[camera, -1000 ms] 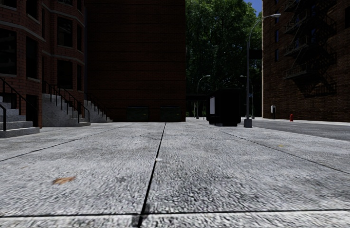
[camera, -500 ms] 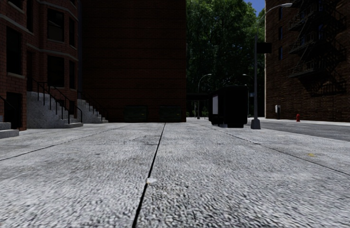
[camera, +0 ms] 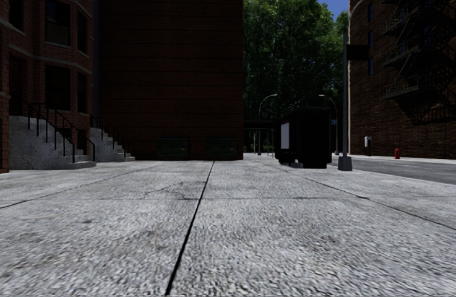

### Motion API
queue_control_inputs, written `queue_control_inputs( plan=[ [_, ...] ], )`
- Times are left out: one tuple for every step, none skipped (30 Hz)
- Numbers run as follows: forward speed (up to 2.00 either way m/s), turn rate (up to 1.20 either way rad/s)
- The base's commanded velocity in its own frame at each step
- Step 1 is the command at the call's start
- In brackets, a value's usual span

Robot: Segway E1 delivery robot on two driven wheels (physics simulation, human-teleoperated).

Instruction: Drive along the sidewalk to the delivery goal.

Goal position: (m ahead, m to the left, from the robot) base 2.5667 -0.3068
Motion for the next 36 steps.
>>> queue_control_inputs(
  plan=[
    [2.00, 0.00],
    [2.00, 0.00],
    [2.00, 0.00],
    [2.00, 0.00],
    [2.00, 0.00],
    [2.00, 0.00],
    [2.00, 0.00],
    [2.00, 0.00],
    [2.00, 0.00],
    [2.00, 0.00],
    [2.00, 0.00],
    [2.00, 0.00],
    [2.00, 0.00],
    [2.00, 0.00],
    [2.00, 0.00],
    [2.00, 0.00],
    [2.00, 0.00],
    [2.00, 0.00],
    [2.00, 0.00],
    [2.00, 0.00],
    [2.00, 0.00],
    [2.00, 0.00],
    [2.00, 0.00],
    [2.00, 0.00],
    [2.00, 0.00],
    [2.00, 0.00],
    [2.00, 0.00],
    [2.00, 0.00],
    [2.00, 0.00],
    [2.00, 0.00],
    [2.00, 0.00],
    [2.00, 0.00],
    [2.00, 0.00],
    [2.00, 0.00],
    [2.00, 0.00],
    [2.00, 0.00]
  ],
)
